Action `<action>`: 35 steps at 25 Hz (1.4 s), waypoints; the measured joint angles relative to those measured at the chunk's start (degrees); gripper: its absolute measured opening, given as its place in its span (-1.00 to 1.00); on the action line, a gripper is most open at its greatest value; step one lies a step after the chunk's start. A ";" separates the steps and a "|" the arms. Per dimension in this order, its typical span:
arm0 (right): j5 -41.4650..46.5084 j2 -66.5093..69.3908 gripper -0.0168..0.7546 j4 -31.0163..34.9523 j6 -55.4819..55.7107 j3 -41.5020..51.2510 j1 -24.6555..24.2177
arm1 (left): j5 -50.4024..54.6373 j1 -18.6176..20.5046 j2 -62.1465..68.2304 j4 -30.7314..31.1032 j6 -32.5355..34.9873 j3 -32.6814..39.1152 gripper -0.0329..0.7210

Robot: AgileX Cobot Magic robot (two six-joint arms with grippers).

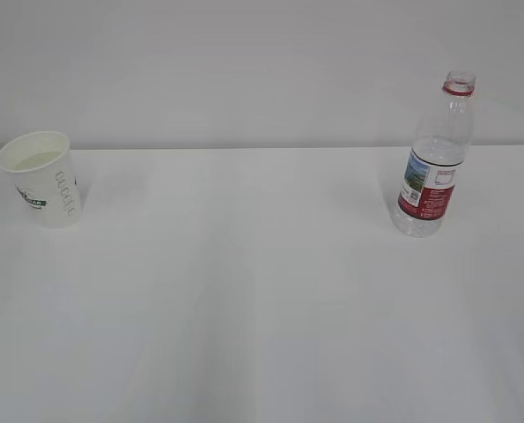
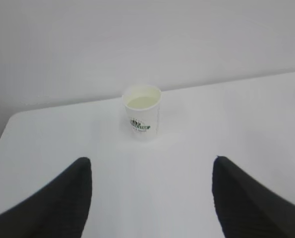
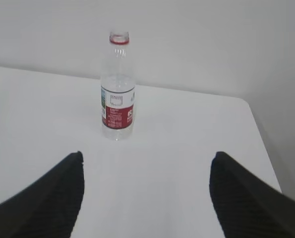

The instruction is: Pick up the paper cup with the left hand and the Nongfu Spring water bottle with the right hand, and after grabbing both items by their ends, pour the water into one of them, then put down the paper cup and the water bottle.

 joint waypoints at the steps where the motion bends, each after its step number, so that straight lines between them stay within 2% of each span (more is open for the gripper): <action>1: 1.76 -0.74 0.58 0.00 0.00 0.00 0.00 | 1.19 0.00 0.00 0.00 0.00 0.00 0.55; 8: 11.51 -4.20 0.58 0.12 0.00 -0.03 0.00 | 8.52 0.00 0.00 0.00 -0.10 0.00 0.55; 20: 22.02 -4.34 0.58 2.15 0.00 -2.18 0.00 | 16.64 0.00 -0.54 0.76 -0.23 1.37 0.55; 26: 25.05 -4.34 0.58 2.15 0.00 -2.05 0.00 | 16.95 0.00 -6.22 1.32 -0.23 6.65 0.55; 29: 25.26 -4.97 0.58 2.15 0.00 -1.60 0.00 | 16.64 0.00 -10.29 2.26 -0.23 7.01 0.55; 35: 25.26 -8.62 0.58 2.26 0.10 -1.43 0.00 | 15.40 0.00 -10.29 2.43 -0.23 8.17 0.55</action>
